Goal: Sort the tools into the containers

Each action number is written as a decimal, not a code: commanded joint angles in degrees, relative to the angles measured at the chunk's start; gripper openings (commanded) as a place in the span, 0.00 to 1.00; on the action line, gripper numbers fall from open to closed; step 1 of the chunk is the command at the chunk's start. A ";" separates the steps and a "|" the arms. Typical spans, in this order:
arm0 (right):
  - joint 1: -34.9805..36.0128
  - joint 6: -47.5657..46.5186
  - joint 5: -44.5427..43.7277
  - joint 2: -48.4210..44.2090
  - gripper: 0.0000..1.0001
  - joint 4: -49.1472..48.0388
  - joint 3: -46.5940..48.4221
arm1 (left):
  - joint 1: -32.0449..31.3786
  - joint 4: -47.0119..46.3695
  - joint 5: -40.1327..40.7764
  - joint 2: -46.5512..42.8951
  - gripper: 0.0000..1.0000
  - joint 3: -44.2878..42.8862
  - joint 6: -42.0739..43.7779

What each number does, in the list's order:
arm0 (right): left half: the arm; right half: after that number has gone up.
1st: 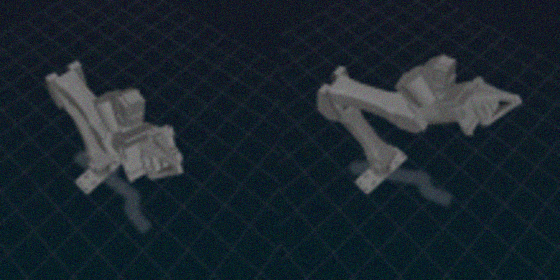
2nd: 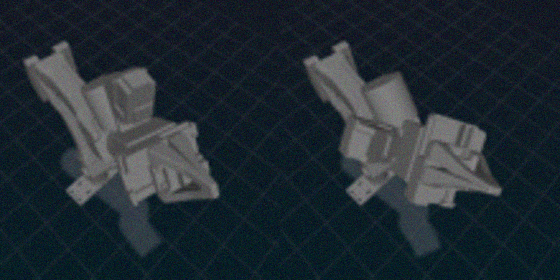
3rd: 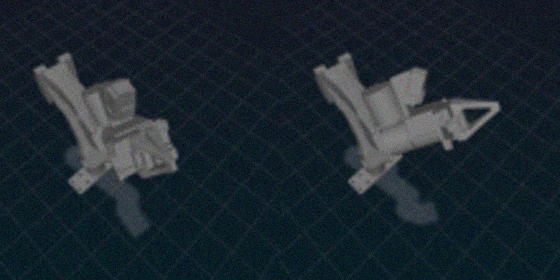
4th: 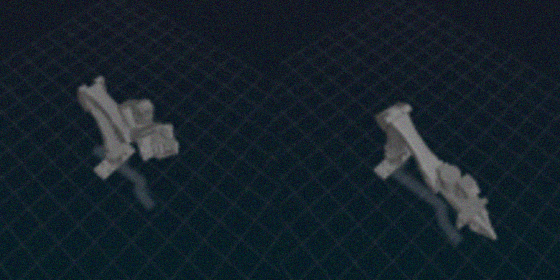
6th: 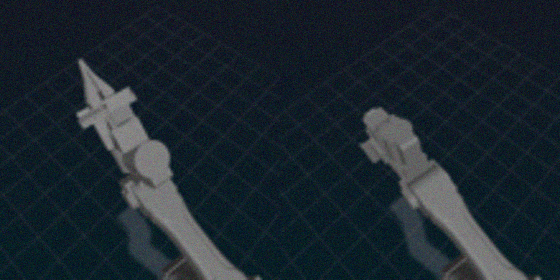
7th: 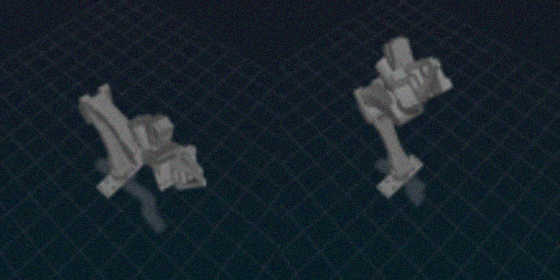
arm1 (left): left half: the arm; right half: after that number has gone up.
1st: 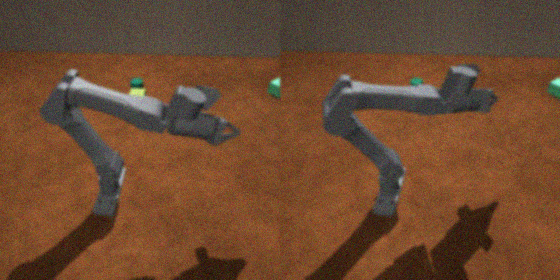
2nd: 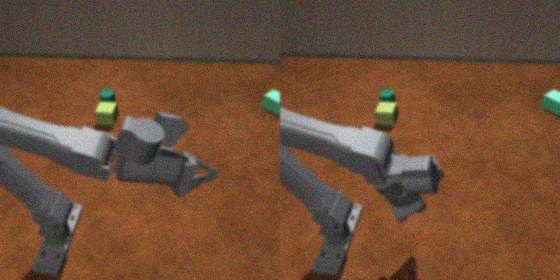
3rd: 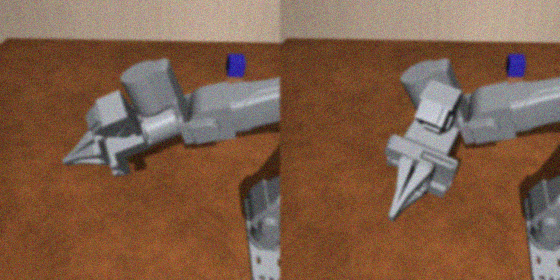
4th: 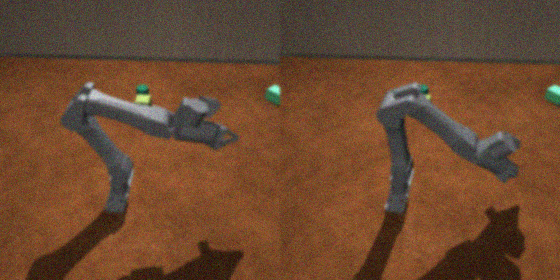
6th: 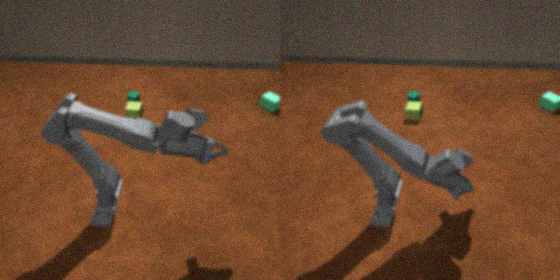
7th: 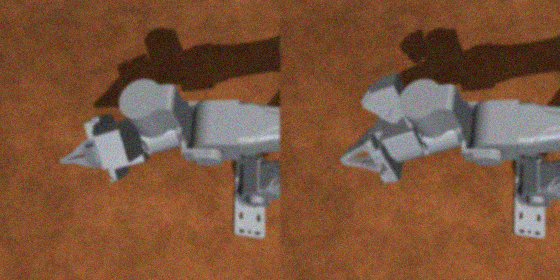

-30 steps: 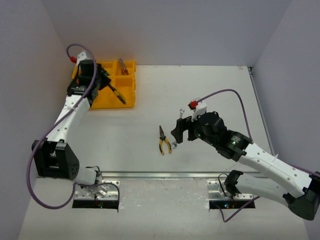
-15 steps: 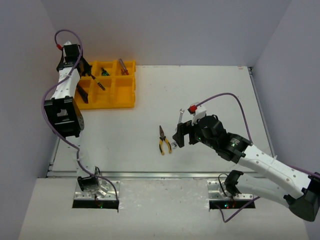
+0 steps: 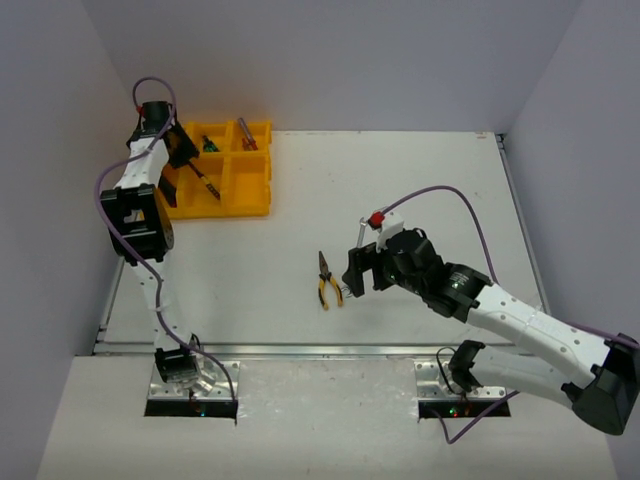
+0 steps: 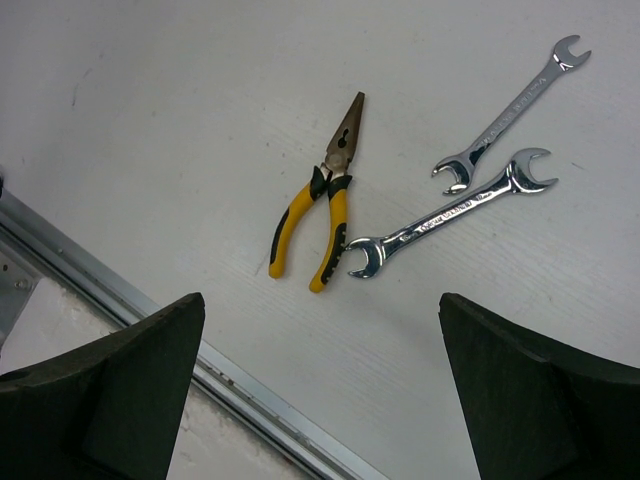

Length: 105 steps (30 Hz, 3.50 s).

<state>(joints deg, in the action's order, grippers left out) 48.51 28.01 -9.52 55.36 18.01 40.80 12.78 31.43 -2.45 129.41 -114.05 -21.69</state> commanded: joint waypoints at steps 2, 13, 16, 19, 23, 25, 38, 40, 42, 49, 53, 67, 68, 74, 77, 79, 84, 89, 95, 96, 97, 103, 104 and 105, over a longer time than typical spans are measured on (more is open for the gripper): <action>-0.09 -0.32 1.37 1.80 0.99 -3.62 0.43 | -0.76 3.75 1.68 -2.83 0.61 -7.02 0.94; -0.08 1.05 1.94 20.06 0.92 1.61 9.61 | -3.00 6.98 1.00 -29.58 1.00 -5.51 -5.06; -0.07 1.63 0.16 26.45 0.80 7.47 14.36 | -3.12 -0.22 -2.33 -45.22 1.00 10.80 -7.15; 0.27 3.36 -2.51 31.98 0.66 12.20 18.61 | -3.28 -8.21 -4.32 -63.84 1.00 32.83 -8.10; 0.44 3.09 -2.26 36.85 0.56 12.93 21.46 | -3.28 -9.74 -6.57 -80.81 1.00 54.21 -3.04; 0.47 3.02 -2.23 39.58 0.52 13.39 22.84 | -3.45 -8.31 -7.42 -83.64 1.00 59.10 -1.15; 0.97 -0.93 -1.48 56.23 0.34 12.62 31.31 | -8.03 -8.27 -7.00 -88.23 1.00 70.81 1.13; 0.97 -1.18 -0.82 57.87 0.33 12.59 32.00 | -8.19 -8.47 -7.05 -88.84 1.00 71.04 1.13; 1.06 -1.33 -0.22 59.32 0.28 12.28 32.25 | -8.26 -8.58 -7.41 -88.71 1.00 71.16 1.13; 1.15 -0.41 1.08 57.06 0.02 9.32 29.52 | -8.38 -10.42 -14.68 -86.35 1.00 71.97 0.16; 2.13 -1.79 2.32 49.79 0.00 3.07 25.42 | -8.77 -17.97 -27.69 -83.35 1.00 77.15 -6.38; 5.28 -6.25 12.11 24.81 0.00 -16.95 8.83 | -31.17 -57.97 -32.85 -70.39 1.00 89.14 -28.00; 5.31 -6.30 12.81 23.47 0.00 -16.92 8.81 | -33.44 -58.36 -31.49 -69.59 0.98 88.24 -28.05; 5.45 -5.69 14.88 19.32 0.00 -16.66 8.54 | -39.17 -58.62 -28.29 -64.94 0.70 85.93 -28.20; 5.47 -5.60 15.75 17.47 0.00 -16.94 8.13 | -39.89 -58.95 -27.53 -63.84 0.43 85.80 -28.04; 5.53 -5.60 15.40 16.78 0.00 -16.85 7.88 | -40.29 -58.74 -27.57 -63.14 0.12 85.33 -27.83; 5.49 -5.70 13.31 15.84 0.23 -16.64 7.23 | -40.46 -52.77 -23.43 -64.05 0.00 81.80 -24.49; 5.32 -1.97 -1.51 13.23 0.99 -10.44 7.28 | -39.32 -30.01 -0.67 -62.79 0.00 71.18 -16.17; 4.81 0.49 -12.11 10.35 0.99 2.00 9.77 | -25.73 -15.25 11.02 -54.02 0.00 57.26 -10.25; 4.74 0.18 -12.22 9.23 0.99 2.12 8.98 | -23.00 -12.68 12.28 -51.78 0.00 54.04 -9.40; 4.64 -0.04 -11.90 8.40 0.99 2.12 8.51 | -21.06 -10.93 12.80 -49.96 0.00 51.14 -8.56; 4.14 -0.86 -10.89 3.75 0.99 1.91 5.56 | -7.80 1.17 12.20 -34.53 0.00 23.92 -4.69; 4.12 -0.96 -10.40 3.42 0.99 1.66 5.22 | -6.66 1.79 12.13 -32.85 0.00 21.49 -4.77; 4.04 -1.14 -10.10 3.25 0.99 1.50 4.96 | -5.49 2.50 11.36 -30.43 0.00 18.50 -4.85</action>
<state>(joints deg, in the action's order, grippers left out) 52.97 27.03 -18.26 60.44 20.02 46.60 2.51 28.64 7.80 95.98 -84.83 -28.96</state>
